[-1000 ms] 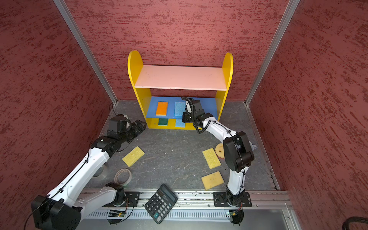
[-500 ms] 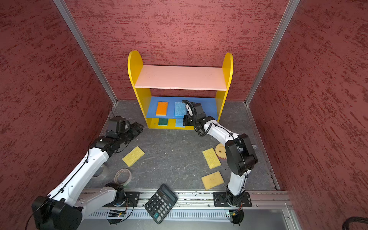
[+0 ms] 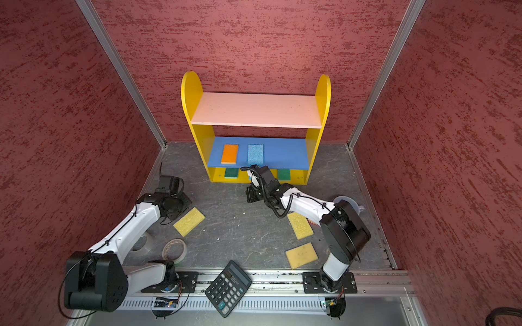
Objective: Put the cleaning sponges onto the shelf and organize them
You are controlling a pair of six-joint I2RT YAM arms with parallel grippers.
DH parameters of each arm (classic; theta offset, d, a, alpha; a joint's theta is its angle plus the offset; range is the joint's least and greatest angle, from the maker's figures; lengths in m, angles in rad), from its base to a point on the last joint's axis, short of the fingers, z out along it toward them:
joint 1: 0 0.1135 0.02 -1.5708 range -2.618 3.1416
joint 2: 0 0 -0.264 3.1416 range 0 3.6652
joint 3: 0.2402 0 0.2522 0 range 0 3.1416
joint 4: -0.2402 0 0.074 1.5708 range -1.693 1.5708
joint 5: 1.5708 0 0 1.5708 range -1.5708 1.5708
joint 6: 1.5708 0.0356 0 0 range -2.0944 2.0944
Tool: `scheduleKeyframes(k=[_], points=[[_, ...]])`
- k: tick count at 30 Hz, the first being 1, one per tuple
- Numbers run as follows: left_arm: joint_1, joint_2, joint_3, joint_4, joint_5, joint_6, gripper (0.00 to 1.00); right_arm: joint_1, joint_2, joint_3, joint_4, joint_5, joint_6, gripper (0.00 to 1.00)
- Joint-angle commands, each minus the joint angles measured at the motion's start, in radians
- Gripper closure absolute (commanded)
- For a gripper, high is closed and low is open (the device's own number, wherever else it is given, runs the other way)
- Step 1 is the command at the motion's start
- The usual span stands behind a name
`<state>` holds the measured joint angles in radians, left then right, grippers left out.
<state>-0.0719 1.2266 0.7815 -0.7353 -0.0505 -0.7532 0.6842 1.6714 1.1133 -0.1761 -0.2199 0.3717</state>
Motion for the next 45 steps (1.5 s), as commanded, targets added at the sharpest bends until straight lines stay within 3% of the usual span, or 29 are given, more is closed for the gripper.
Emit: scheduleKeyframes(k=[1,5,10,18,25,31,37,45], points=[[-0.033,0.029,-0.018,-0.051,-0.068,-0.018,1.0,-0.004,-0.023,0.012,0.008,0.047,-0.032,0.99],[-0.089,0.107,-0.048,-0.027,-0.055,-0.047,1.0,-0.006,-0.023,0.032,-0.027,0.084,-0.062,0.98],[-0.248,0.225,-0.045,0.107,0.024,-0.094,1.0,-0.013,-0.052,0.015,-0.037,0.123,-0.082,0.98],[-0.487,0.509,0.205,0.21,0.127,-0.142,1.0,-0.086,-0.158,-0.064,-0.031,0.144,-0.048,0.97],[-0.621,0.65,0.478,0.238,0.199,-0.146,1.0,-0.127,-0.211,-0.122,-0.025,0.141,-0.022,0.96],[-0.624,0.577,0.486,0.261,0.22,-0.139,1.0,-0.129,-0.208,-0.145,-0.017,0.111,0.002,0.94],[-0.507,0.448,0.334,0.276,0.161,-0.144,1.0,-0.122,-0.168,-0.217,0.113,-0.009,0.127,0.81],[-0.425,0.438,0.212,0.37,0.049,-0.113,1.0,-0.081,-0.094,-0.294,0.217,-0.026,0.256,0.83]])
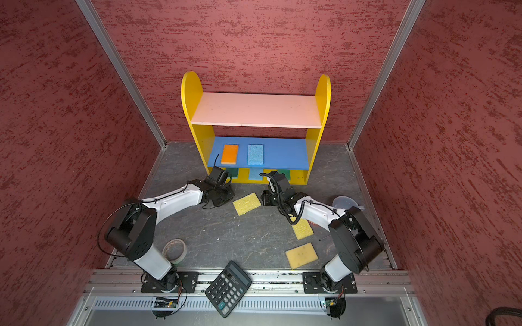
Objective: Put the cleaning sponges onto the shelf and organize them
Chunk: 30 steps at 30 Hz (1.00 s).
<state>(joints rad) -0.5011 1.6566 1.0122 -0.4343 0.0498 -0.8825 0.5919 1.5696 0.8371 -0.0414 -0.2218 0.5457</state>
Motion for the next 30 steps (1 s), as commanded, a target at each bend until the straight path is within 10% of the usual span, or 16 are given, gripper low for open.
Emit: scheduleKeyframes(k=[1,18,30], points=[[0.009,0.013,-0.025,0.091,-0.051,0.014,1.0,0.012,0.012,-0.032,0.101,-0.022,0.106,0.84],[0.008,0.156,-0.024,0.241,-0.005,0.033,1.0,0.011,0.138,-0.098,0.248,-0.035,0.235,0.86],[-0.106,0.034,-0.114,0.161,0.034,0.015,1.0,-0.037,0.095,-0.047,0.161,0.057,0.213,0.55]])
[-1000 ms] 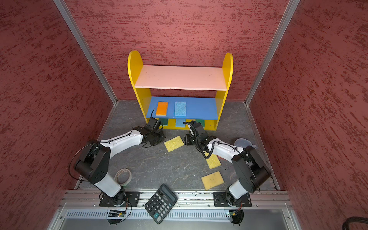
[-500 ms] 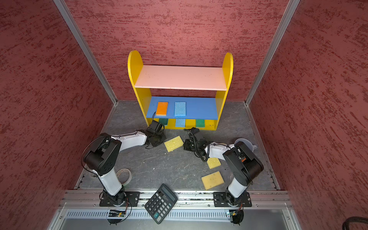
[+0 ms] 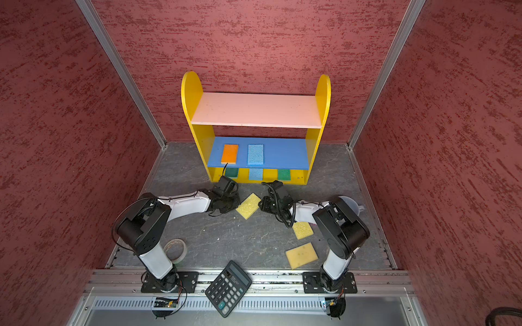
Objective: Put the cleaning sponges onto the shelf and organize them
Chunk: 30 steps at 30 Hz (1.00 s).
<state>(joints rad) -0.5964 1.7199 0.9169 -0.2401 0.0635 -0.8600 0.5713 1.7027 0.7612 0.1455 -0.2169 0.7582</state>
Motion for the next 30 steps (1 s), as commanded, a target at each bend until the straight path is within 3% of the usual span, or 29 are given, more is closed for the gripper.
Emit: scheduleKeyframes(k=[1,15,22,30], points=[[-0.022,-0.037,-0.024,-0.037,0.03,-0.013,1.0,-0.021,-0.048,0.03,-0.034,0.059,-0.004,0.54],[-0.115,0.063,0.077,0.037,0.192,-0.091,1.0,-0.036,-0.126,-0.008,-0.115,0.074,-0.01,0.52],[-0.09,0.004,0.079,-0.021,0.144,-0.058,1.0,-0.035,-0.159,-0.029,-0.148,0.105,-0.033,0.54],[0.028,-0.188,0.039,-0.103,0.045,-0.001,1.0,-0.035,-0.189,0.164,-0.296,0.238,-0.209,0.54]])
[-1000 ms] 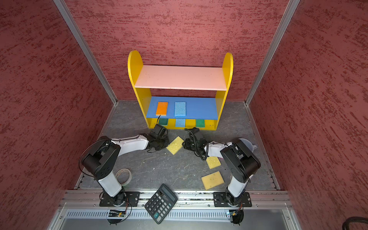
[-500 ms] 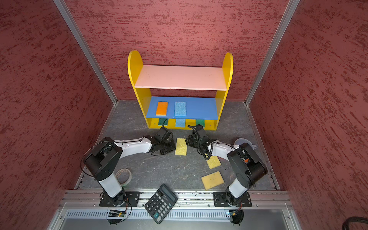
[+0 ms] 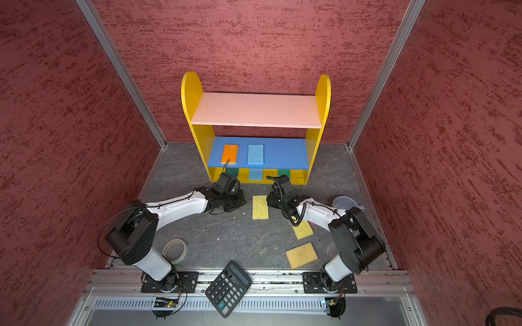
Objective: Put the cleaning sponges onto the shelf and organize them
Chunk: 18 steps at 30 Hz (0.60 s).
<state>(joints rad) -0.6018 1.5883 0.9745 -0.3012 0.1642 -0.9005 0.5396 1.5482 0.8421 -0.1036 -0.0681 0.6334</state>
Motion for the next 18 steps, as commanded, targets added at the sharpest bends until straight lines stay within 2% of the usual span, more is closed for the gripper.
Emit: scheduleKeyframes(k=[1,6,11,18], points=[[0.047,-0.082,-0.023,-0.05,-0.069,0.049,1.0,-0.004,-0.028,0.119,-0.059,0.102,-0.108,0.54],[0.116,-0.188,-0.047,-0.089,-0.099,0.074,0.97,-0.006,0.023,0.277,-0.096,0.153,-0.187,0.54],[0.19,-0.323,-0.089,-0.124,-0.137,0.094,0.92,-0.028,0.108,0.439,-0.105,0.173,-0.216,0.56],[0.285,-0.531,-0.176,-0.122,-0.157,0.114,0.54,-0.076,0.271,0.627,-0.124,0.099,-0.183,0.55]])
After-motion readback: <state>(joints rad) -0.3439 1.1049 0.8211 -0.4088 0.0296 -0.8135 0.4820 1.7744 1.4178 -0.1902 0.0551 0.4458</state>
